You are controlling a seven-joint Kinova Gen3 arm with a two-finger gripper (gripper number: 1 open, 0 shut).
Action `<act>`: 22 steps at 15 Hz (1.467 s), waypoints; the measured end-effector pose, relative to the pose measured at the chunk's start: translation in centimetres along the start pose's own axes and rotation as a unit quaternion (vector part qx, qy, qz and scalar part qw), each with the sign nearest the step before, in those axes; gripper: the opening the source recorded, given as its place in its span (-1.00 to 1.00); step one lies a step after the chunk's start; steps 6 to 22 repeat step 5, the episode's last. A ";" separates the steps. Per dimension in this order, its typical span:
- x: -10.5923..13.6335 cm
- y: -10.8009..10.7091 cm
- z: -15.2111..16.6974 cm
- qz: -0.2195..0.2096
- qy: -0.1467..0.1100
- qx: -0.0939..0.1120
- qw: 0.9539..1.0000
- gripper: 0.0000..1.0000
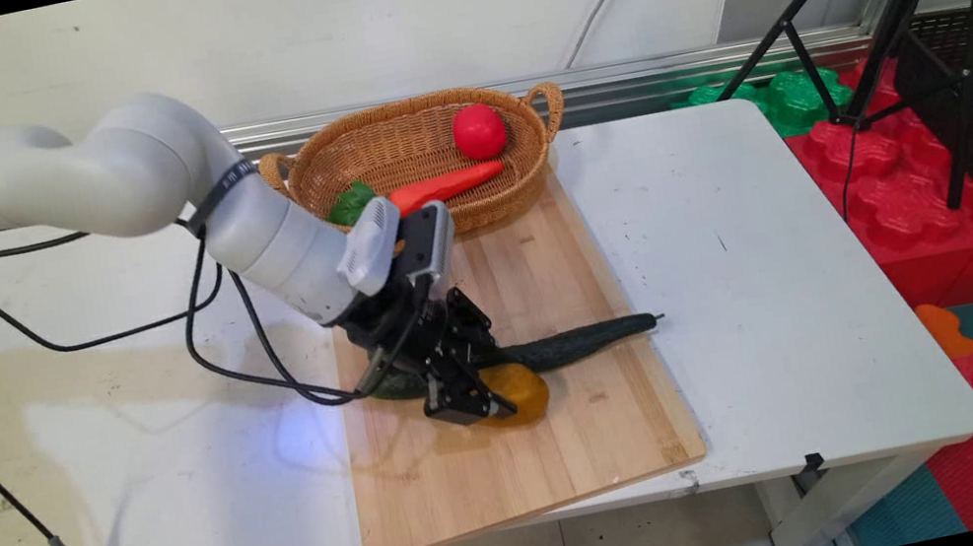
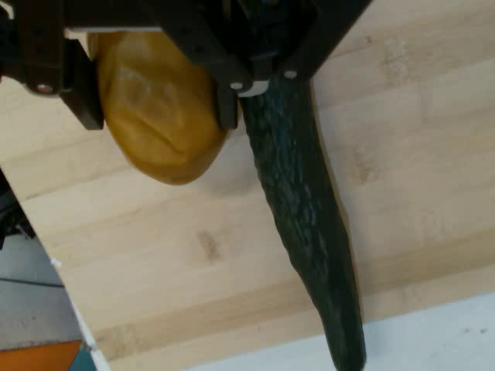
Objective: Place the picked object on the cutting board
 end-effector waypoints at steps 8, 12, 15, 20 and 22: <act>-0.1 0.1 1.3 -0.004 -0.004 0.010 1.000 1.00; -0.1 0.1 1.3 -0.004 -0.004 0.010 1.000 1.00; -0.1 0.1 1.3 -0.004 -0.004 0.010 1.000 1.00; -0.1 0.1 1.3 -0.004 -0.004 0.010 1.000 1.00; -0.1 0.1 1.3 -0.004 -0.004 0.010 1.000 1.00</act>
